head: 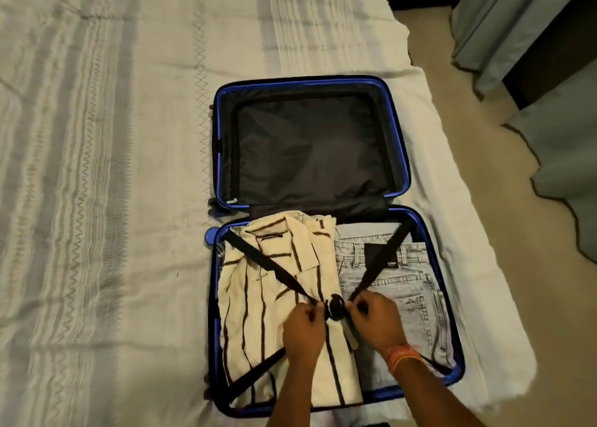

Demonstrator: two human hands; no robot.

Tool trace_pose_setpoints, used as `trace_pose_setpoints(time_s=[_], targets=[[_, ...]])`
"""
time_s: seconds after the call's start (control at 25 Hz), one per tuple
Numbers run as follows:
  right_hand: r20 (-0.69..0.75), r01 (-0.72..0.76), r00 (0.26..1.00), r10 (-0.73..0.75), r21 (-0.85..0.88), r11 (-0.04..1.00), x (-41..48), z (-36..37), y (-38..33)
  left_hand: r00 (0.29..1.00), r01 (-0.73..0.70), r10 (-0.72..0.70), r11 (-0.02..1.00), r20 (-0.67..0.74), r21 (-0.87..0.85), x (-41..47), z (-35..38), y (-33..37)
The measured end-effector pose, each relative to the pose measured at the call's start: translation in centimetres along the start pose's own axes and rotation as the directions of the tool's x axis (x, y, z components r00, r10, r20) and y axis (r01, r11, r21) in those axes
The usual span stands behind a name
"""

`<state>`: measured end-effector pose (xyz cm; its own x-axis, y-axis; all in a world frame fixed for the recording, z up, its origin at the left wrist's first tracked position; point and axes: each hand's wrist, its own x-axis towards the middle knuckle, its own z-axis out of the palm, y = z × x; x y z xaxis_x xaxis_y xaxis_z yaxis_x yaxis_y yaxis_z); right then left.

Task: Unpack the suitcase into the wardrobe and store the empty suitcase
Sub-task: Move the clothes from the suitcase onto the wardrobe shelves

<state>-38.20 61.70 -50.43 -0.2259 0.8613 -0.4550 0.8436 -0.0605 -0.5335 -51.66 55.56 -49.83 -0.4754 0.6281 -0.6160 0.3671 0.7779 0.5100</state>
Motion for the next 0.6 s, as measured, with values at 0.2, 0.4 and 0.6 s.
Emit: trace_pose_setpoints(time_s=[0.2, 0.4, 0.6], targets=[[-0.048, -0.083, 0.994, 0.1, 0.286, 0.955, -2.7, 2.8, 0.6, 0.982, -0.143, 0.127, 0.984, 0.141, 0.107, 0.0, 0.7, -0.8], [-0.091, -0.093, 0.987, 0.13, 0.333, 0.938, -0.9, 3.9, 0.4, 0.973, -0.226, 0.214, 0.957, 0.086, 0.18, 0.0, 1.0, -0.3], [-0.056, -0.045, 0.996, 0.063, 0.278, 0.959, -1.6, 3.4, 1.0, 0.985, -0.147, 0.16, 0.974, -0.062, 0.171, -0.4, 0.4, 0.0]])
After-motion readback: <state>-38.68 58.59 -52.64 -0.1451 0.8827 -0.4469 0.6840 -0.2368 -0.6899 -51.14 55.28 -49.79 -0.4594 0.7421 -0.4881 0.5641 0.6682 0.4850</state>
